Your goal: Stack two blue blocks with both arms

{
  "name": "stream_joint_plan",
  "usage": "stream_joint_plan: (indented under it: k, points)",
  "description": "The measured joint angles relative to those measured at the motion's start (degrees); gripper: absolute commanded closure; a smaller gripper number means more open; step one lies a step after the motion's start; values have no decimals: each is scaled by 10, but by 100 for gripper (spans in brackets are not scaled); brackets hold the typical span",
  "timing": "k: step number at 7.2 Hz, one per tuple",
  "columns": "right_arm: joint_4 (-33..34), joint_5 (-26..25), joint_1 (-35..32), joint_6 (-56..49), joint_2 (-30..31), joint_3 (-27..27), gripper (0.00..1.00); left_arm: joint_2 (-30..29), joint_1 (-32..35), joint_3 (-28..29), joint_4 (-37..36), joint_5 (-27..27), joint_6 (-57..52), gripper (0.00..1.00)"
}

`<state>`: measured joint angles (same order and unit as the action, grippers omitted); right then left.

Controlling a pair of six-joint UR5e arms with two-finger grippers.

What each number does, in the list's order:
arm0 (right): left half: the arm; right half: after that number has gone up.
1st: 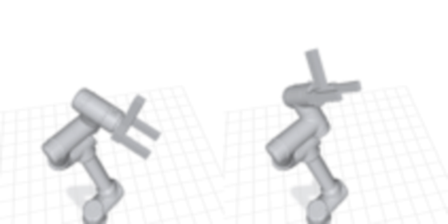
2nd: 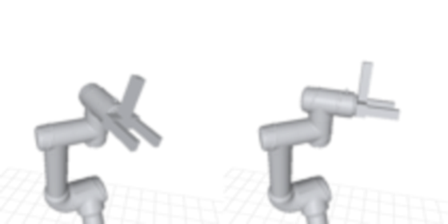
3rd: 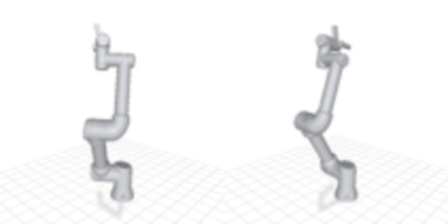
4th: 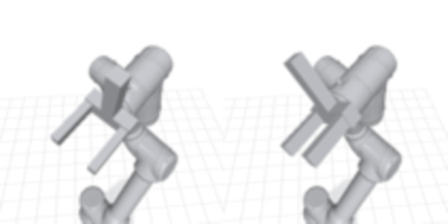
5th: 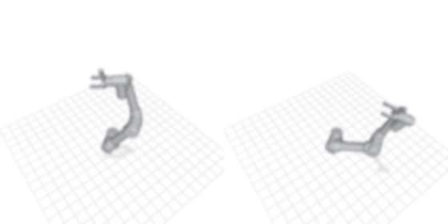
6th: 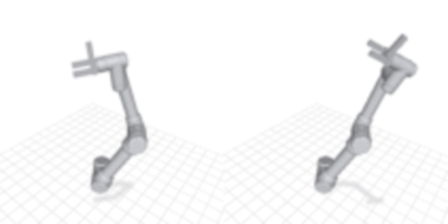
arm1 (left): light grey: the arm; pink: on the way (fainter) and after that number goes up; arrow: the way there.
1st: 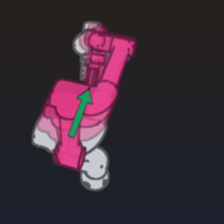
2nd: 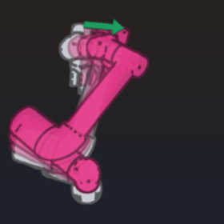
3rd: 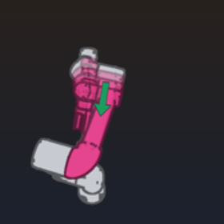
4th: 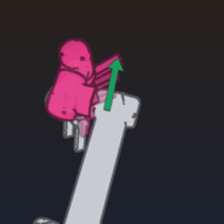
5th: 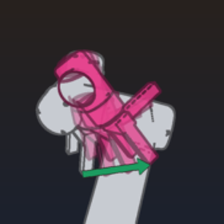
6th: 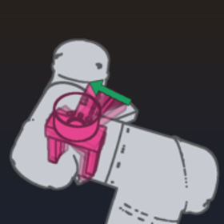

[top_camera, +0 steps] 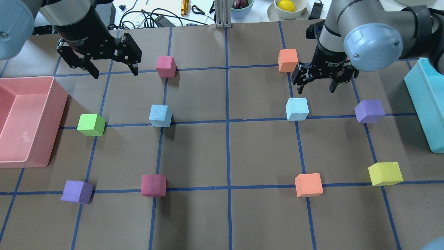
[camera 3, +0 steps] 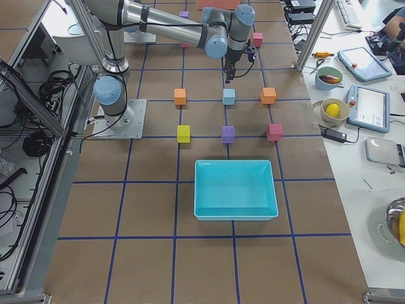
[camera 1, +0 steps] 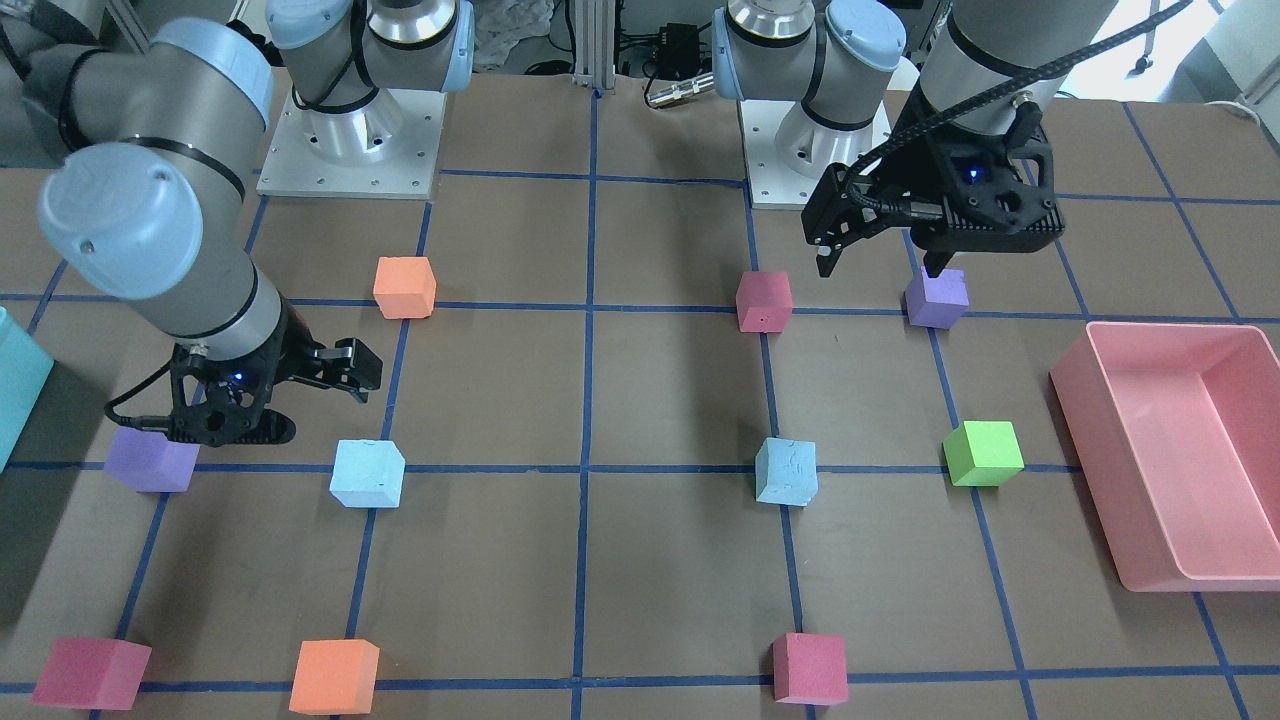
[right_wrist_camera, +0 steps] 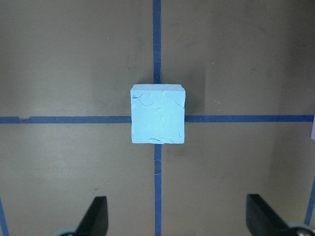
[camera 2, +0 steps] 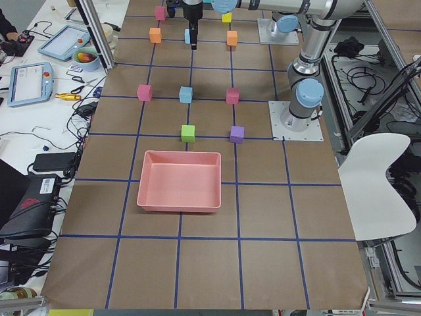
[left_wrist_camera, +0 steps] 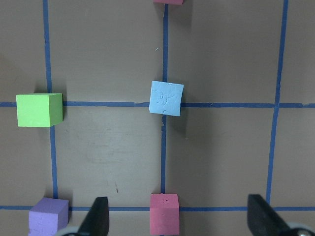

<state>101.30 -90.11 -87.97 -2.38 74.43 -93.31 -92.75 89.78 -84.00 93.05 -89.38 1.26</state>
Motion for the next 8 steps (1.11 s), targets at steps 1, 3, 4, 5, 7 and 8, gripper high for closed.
stream_joint_plan:
  k: [1, 3, 4, 5, 7, 8]
  points:
    - [24, 1, 0, -2, -29, 0, 0, 0, 0, 0, 0, 0, 0, 0]
    - [77, 5, -1, -2, -78, 1, 0, 0, 0, -1, 0, 0, -1, 0]
    - [91, 19, -1, -2, -94, 1, 0, 0, 0, -1, 0, 1, -1, 0]
    - [97, 39, -1, -2, -107, 0, 0, -2, 0, -7, 1, 1, 0, 0]
    - [107, 46, 0, -5, -120, -16, 0, -24, -4, -35, -44, 1, -4, 0]
    - [120, 40, 0, -10, -122, -27, 10, -45, -5, -62, -94, 0, -11, 0]
